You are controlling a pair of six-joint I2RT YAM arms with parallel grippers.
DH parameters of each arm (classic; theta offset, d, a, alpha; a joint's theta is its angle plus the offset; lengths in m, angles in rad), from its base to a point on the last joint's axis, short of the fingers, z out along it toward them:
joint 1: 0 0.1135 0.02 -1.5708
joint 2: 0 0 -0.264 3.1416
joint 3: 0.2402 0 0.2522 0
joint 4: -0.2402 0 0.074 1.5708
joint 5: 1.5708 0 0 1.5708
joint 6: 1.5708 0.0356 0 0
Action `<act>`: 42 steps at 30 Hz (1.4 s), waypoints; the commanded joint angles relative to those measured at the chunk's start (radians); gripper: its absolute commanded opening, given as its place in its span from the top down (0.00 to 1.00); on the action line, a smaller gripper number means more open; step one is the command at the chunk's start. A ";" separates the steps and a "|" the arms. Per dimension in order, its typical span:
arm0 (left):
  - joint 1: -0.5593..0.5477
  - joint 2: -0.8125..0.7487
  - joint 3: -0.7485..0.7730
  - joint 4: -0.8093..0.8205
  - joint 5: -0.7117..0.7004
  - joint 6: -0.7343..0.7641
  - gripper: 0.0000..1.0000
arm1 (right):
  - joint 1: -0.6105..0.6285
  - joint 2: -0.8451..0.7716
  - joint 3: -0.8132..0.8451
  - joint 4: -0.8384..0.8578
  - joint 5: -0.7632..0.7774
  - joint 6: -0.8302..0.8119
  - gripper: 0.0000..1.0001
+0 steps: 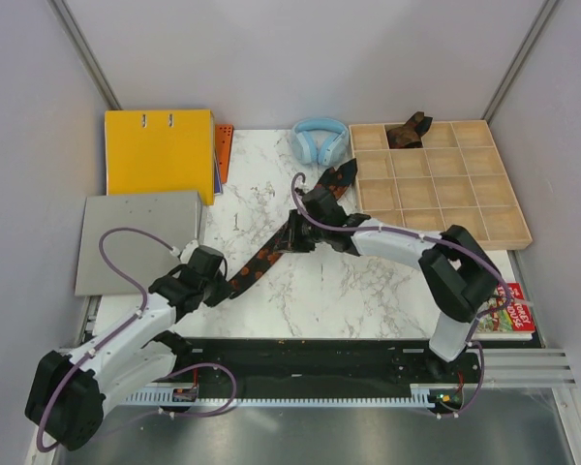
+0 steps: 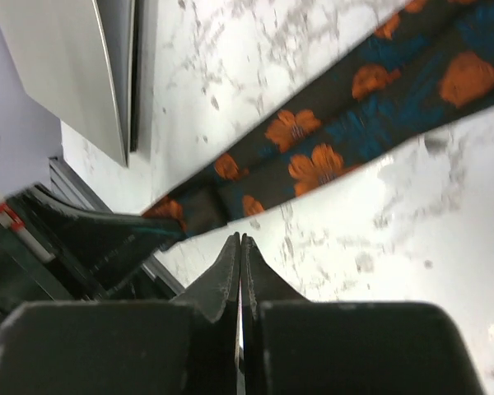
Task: Roll the ties
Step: Roll the tie at the center of the board.
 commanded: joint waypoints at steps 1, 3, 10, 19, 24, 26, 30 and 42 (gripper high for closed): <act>-0.006 -0.052 0.051 -0.113 0.008 -0.045 0.98 | 0.061 -0.102 -0.098 -0.042 0.096 -0.015 0.99; -0.006 -0.073 0.058 -0.138 0.008 -0.050 0.98 | 0.088 -0.124 -0.107 -0.051 0.113 -0.005 0.99; -0.006 -0.075 0.111 -0.224 0.035 -0.036 0.98 | 0.217 -0.066 -0.041 -0.027 0.151 0.044 1.00; -0.006 -0.138 0.094 -0.282 0.025 -0.051 0.98 | 0.276 0.102 0.121 -0.022 0.157 0.069 1.00; -0.006 -0.155 0.097 -0.300 0.026 -0.054 0.98 | 0.309 0.168 0.157 -0.004 0.156 0.077 1.00; -0.006 -0.164 0.101 -0.308 0.026 -0.053 0.98 | 0.319 0.203 0.182 0.001 0.150 0.069 1.00; -0.006 -0.171 0.109 -0.311 0.028 -0.051 0.98 | 0.347 0.244 0.213 0.004 0.150 0.069 1.00; -0.006 -0.020 0.239 -0.290 0.034 -0.011 0.98 | 0.399 0.254 0.239 0.010 0.131 0.075 1.00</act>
